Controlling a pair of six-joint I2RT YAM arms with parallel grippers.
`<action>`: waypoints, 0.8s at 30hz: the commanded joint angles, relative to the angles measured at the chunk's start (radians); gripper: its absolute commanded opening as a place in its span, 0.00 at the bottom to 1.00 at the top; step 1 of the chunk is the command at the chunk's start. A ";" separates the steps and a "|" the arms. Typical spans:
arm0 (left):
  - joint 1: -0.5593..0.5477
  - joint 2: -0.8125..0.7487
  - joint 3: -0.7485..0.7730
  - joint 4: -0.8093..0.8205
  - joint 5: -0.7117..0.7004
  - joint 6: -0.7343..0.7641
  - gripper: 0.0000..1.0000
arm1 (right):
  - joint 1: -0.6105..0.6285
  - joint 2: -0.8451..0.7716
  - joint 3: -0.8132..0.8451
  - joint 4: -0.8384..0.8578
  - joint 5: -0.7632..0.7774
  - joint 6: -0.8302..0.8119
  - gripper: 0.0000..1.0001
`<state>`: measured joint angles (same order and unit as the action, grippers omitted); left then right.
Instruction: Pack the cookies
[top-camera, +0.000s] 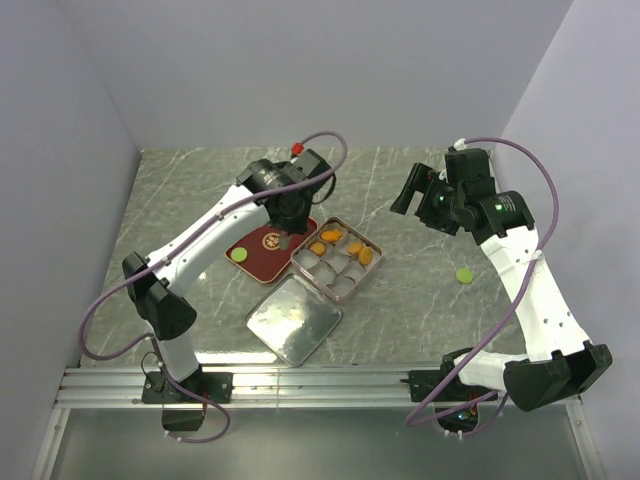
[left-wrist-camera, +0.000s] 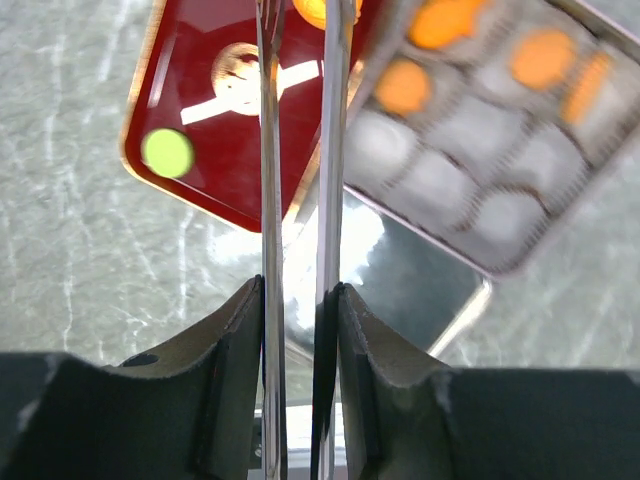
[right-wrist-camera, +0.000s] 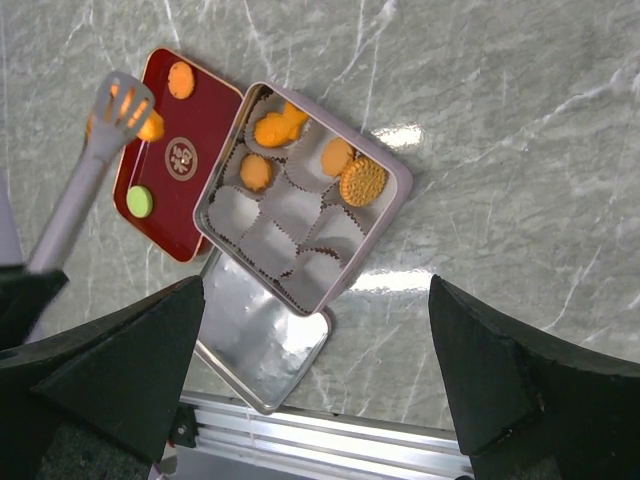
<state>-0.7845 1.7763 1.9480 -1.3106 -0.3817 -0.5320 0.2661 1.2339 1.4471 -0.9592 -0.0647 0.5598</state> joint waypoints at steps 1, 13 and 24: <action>-0.080 -0.040 0.031 -0.035 -0.025 -0.045 0.36 | 0.007 -0.022 -0.010 0.036 -0.010 0.006 1.00; -0.249 -0.074 -0.061 0.050 0.035 -0.137 0.35 | 0.009 -0.076 -0.085 0.039 -0.035 0.017 1.00; -0.312 0.040 -0.043 0.057 0.032 -0.143 0.35 | 0.021 -0.097 -0.080 0.019 -0.011 0.002 1.00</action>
<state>-1.0843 1.8126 1.8977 -1.2877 -0.3523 -0.6521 0.2752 1.1671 1.3605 -0.9451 -0.0933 0.5716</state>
